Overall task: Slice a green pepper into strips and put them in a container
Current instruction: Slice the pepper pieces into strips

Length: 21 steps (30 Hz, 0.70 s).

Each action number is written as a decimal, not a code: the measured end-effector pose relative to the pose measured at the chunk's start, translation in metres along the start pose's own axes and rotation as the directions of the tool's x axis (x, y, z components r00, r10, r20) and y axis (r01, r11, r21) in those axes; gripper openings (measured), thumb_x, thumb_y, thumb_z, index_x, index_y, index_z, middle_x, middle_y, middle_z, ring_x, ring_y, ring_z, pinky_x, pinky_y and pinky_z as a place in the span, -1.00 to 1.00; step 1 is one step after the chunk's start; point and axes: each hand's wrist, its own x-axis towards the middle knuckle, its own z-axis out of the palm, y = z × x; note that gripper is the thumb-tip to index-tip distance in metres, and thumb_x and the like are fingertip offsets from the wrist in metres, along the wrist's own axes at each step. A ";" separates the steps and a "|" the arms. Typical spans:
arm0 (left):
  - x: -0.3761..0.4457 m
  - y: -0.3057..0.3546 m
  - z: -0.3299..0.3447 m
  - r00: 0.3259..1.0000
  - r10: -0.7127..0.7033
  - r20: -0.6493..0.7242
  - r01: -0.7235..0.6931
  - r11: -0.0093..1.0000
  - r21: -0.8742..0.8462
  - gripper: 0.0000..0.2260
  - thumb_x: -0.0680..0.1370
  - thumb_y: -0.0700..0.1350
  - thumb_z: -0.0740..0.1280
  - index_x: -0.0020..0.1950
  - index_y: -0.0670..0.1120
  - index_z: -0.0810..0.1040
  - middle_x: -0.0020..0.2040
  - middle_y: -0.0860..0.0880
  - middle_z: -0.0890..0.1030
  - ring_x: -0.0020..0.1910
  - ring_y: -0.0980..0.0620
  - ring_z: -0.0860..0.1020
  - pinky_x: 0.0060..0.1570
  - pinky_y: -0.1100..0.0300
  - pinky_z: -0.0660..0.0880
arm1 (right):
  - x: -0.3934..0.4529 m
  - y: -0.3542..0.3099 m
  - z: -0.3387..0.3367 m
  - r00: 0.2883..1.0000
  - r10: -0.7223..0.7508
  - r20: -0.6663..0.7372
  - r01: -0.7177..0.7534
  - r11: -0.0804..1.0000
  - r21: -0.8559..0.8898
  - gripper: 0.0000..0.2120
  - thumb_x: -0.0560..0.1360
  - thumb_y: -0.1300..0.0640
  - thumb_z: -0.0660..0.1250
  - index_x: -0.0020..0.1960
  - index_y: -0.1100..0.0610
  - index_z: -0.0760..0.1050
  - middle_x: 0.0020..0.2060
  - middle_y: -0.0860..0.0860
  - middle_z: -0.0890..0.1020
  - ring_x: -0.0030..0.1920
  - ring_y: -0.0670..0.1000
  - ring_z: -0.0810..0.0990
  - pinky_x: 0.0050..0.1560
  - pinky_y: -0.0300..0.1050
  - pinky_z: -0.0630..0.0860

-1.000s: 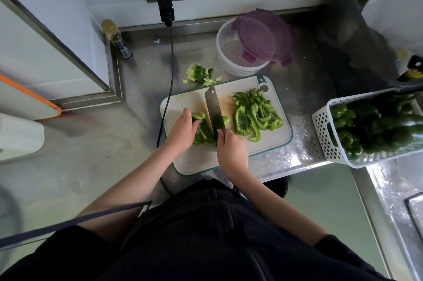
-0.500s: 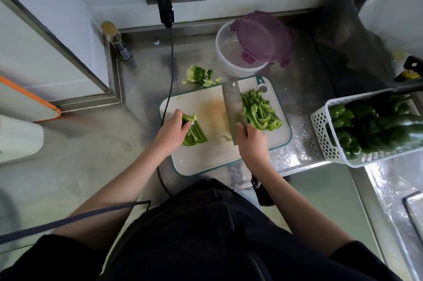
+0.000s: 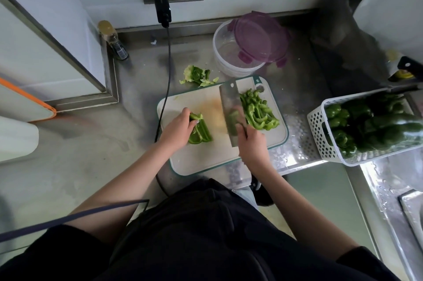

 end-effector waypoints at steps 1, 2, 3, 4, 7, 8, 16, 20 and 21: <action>0.001 0.001 0.003 1.000 0.020 -0.002 -0.020 0.999 0.025 -0.78 0.63 -0.07 0.14 0.11 -0.23 0.32 -0.08 -0.13 0.50 -0.15 -0.16 0.51 -0.27 0.05 0.35 | -0.003 -0.005 0.004 1.000 -0.023 0.009 0.023 1.000 0.008 -0.62 0.62 -0.04 0.07 -0.14 0.23 0.44 -0.41 0.07 0.49 -0.37 0.14 0.53 -0.41 0.02 0.49; 0.001 0.001 0.007 0.999 0.039 -0.015 -0.038 0.998 0.050 -0.78 0.63 -0.08 0.14 0.11 -0.24 0.32 -0.07 -0.15 0.52 -0.16 -0.17 0.52 -0.29 0.06 0.35 | -0.006 -0.009 0.008 0.999 -0.043 0.020 0.043 0.999 0.009 -0.63 0.63 -0.03 0.08 -0.15 0.22 0.44 -0.41 0.06 0.49 -0.38 0.11 0.51 -0.42 -0.04 0.43; 0.000 0.001 0.010 0.998 0.058 -0.036 -0.055 0.996 0.070 -0.79 0.63 -0.09 0.14 0.09 -0.25 0.32 -0.10 -0.16 0.53 -0.18 -0.17 0.52 -0.32 0.06 0.34 | -0.009 -0.012 0.012 0.998 -0.059 0.027 0.059 0.998 0.012 -0.64 0.63 -0.02 0.09 -0.16 0.22 0.44 -0.41 0.06 0.49 -0.37 0.10 0.50 -0.43 -0.09 0.38; 0.000 0.000 0.013 0.996 0.075 -0.055 -0.071 0.994 0.084 -0.79 0.63 -0.09 0.15 0.07 -0.26 0.32 -0.14 -0.17 0.53 -0.21 -0.18 0.52 -0.34 0.07 0.32 | -0.011 -0.015 0.016 0.997 -0.070 0.032 0.069 0.997 0.017 -0.63 0.63 -0.01 0.09 -0.15 0.23 0.45 -0.40 0.08 0.50 -0.36 0.10 0.50 -0.43 -0.09 0.36; 0.001 -0.002 0.016 0.995 0.075 -0.065 -0.070 0.995 0.076 -0.81 0.62 -0.10 0.17 0.00 -0.23 0.30 -0.23 -0.12 0.46 -0.27 -0.16 0.49 -0.37 0.08 0.26 | -0.015 -0.017 0.023 0.995 -0.087 0.043 0.087 0.996 0.019 -0.64 0.63 0.00 0.11 -0.25 0.19 0.40 -0.43 0.06 0.46 -0.36 0.11 0.48 -0.37 -0.03 0.37; 0.002 -0.002 0.016 0.996 0.061 -0.064 -0.057 0.997 0.060 -0.83 0.62 -0.10 0.17 -0.01 -0.21 0.29 -0.23 -0.11 0.44 -0.27 -0.15 0.48 -0.36 0.08 0.25 | -0.016 -0.018 0.024 0.995 -0.091 0.048 0.090 0.996 0.015 -0.64 0.63 0.01 0.11 -0.31 0.13 0.33 -0.46 0.02 0.41 -0.37 0.10 0.45 -0.37 -0.03 0.35; 0.006 -0.001 0.018 0.998 0.027 -0.058 -0.022 0.996 0.090 -0.82 0.64 -0.10 0.11 0.03 -0.23 0.30 -0.23 -0.12 0.45 -0.31 -0.12 0.45 -0.38 0.04 0.30 | -0.019 -0.024 0.033 0.994 -0.086 0.072 0.088 0.996 -0.021 -0.67 0.63 0.05 0.10 -0.24 0.18 0.37 -0.43 0.06 0.43 -0.36 0.11 0.43 -0.36 -0.11 0.26; 0.006 -0.001 0.019 0.997 0.040 -0.067 -0.033 0.994 0.103 -0.85 0.63 -0.12 0.12 0.01 -0.21 0.29 -0.26 -0.12 0.45 -0.34 -0.12 0.45 -0.39 0.02 0.34 | -0.020 -0.026 0.041 0.993 -0.082 0.084 0.088 0.993 -0.074 -0.62 0.64 0.01 0.07 -0.12 0.26 0.48 -0.34 0.13 0.50 -0.32 0.15 0.46 -0.34 -0.10 0.28; 0.005 -0.001 0.019 0.997 0.038 -0.068 -0.031 0.995 0.099 -0.85 0.63 -0.13 0.13 0.02 -0.22 0.30 -0.26 -0.13 0.45 -0.34 -0.14 0.45 -0.38 0.00 0.36 | -0.021 -0.028 0.042 0.994 -0.069 0.088 0.077 0.993 -0.095 -0.61 0.64 0.01 0.05 -0.11 0.26 0.48 -0.33 0.12 0.49 -0.32 0.14 0.45 -0.33 -0.10 0.28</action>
